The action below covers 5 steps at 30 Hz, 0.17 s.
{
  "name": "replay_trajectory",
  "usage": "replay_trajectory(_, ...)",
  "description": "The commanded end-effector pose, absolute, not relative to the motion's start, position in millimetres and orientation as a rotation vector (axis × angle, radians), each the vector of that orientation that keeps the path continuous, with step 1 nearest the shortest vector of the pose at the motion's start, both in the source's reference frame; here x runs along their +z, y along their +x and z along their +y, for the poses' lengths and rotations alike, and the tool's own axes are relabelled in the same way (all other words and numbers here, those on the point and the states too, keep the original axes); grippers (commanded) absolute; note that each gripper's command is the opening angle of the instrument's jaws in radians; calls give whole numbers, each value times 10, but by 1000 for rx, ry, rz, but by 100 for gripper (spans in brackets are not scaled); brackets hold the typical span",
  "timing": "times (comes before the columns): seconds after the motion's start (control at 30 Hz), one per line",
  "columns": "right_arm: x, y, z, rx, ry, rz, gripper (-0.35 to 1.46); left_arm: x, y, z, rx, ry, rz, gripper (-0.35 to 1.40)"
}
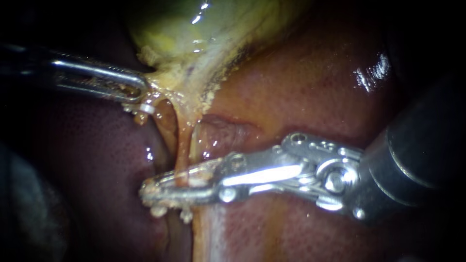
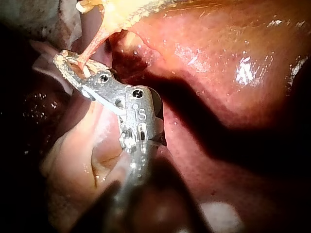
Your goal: Clipping second clip right tube
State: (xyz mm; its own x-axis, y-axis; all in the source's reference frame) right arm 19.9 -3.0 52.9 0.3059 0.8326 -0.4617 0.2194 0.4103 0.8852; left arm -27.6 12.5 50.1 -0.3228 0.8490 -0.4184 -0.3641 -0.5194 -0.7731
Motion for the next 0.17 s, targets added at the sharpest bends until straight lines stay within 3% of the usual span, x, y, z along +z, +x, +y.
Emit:
replay_trajectory(0.03, 529, 199, -31, 542, 1111, 1227, -35, 501, -277, 125, 1928, -1074, -723, -35)
replay_trajectory(0.17, 530, 199, -31, 541, 1111, 1227, -35, 502, -278, 125, 1927, -1074, -722, -35)
